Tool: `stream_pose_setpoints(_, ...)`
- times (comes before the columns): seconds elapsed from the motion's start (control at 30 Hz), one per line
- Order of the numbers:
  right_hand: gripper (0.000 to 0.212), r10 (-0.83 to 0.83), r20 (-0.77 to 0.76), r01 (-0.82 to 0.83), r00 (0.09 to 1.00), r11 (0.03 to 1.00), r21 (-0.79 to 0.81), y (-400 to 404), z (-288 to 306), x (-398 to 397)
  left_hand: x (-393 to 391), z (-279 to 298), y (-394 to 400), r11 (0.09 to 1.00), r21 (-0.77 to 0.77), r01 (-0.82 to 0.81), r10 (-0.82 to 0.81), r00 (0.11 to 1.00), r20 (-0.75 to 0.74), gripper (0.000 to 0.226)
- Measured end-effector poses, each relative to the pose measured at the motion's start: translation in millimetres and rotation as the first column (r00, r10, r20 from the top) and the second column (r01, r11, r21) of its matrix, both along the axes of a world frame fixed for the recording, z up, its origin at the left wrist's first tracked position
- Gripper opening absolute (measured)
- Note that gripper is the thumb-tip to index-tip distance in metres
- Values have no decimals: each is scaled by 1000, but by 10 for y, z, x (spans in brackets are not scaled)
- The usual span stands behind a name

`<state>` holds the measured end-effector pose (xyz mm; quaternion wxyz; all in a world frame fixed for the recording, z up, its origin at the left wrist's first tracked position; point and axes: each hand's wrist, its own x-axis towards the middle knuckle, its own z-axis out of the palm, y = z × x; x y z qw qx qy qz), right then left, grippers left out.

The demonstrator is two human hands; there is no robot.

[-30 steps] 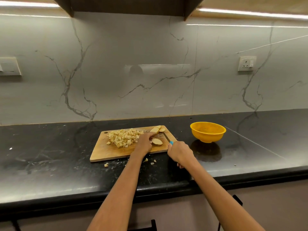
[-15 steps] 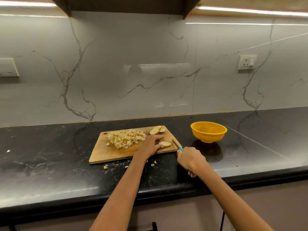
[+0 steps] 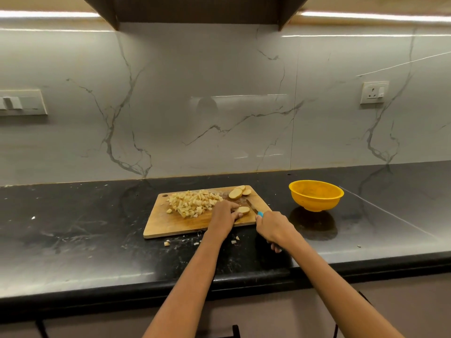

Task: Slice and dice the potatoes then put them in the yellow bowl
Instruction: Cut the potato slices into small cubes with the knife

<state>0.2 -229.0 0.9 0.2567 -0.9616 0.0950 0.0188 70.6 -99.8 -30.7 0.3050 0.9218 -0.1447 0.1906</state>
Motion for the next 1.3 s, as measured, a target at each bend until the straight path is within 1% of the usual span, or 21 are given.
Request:
stream_pose_setpoints(0.1,44,-3,-37,4,999,999,32,30,-13,-80,14,-14,2,1000,-21,18,-18,1000,-9,25)
stream_pose_setpoints(0.3,44,-11,-38,12,999,999,30,76,-2,-147,4,-25,10,999,-25,38,-38,999,-1,20)
stream_pose_setpoints(0.43,42,-11,-88,13,996,1000,28,126,34,-123,14,-26,4,999,-30,34,-33,999,17,22)
stream_pose_setpoints(0.53,35,29,-157,-18,987,998,66,166,110,-19,10,-2,-3,999,-33,29,-29,999,30,22)
stream_pose_setpoints(0.6,33,49,-166,-35,985,996,87,174,138,17,-10,-6,-10,999,-38,30,-28,999,39,22)
stream_pose_setpoints(0.67,35,56,-145,-51,988,998,39,170,115,-2,-30,-14,-13,999,-36,23,-22,999,46,21)
stream_pose_setpoints(0.7,35,56,-123,-58,991,998,-16,156,88,-45,-30,-28,-20,999,-41,21,-19,999,46,20)
stream_pose_setpoints(0.77,35,61,-44,-68,997,984,-167,132,22,-163,-32,-37,-21,998,-53,15,-13,999,49,20)
stream_pose_setpoints(0.83,35,84,26,-72,996,949,-307,100,-44,-285,-31,-47,-23,998,-61,5,-2,999,53,21)
stream_pose_setpoints(0.87,35,91,51,-68,995,936,-346,87,-76,-320,-26,-58,-16,998,-58,4,-1,999,52,22)
stream_pose_setpoints(0.9,37,83,72,-53,994,936,-348,67,-94,-345,-31,-63,-16,998,-58,6,-3,999,49,22)
stream_pose_setpoints(0.93,39,67,83,-37,994,945,-324,45,-101,-350,-32,-69,-14,998,-62,6,-4,999,44,24)
stream_pose_setpoints(1.0,42,20,98,1,995,979,-205,1,-87,-339,-30,-72,-6,997,-75,11,-9,1000,28,28)
stream_pose_setpoints(1.1,42,-5,68,9,998,998,-61,6,-40,-306,-32,-70,-1,998,-61,8,-7,1000,22,29)
stream_pose_setpoints(1.2,44,1,30,-1,1000,1000,-12,76,-29,-246,-30,-67,12,999,-54,3,-1,999,33,31)
stream_pose_setpoints(1.3,48,27,26,-26,999,999,-35,98,-38,-209,-23,-68,16,999,-50,6,-5,1000,26,29)
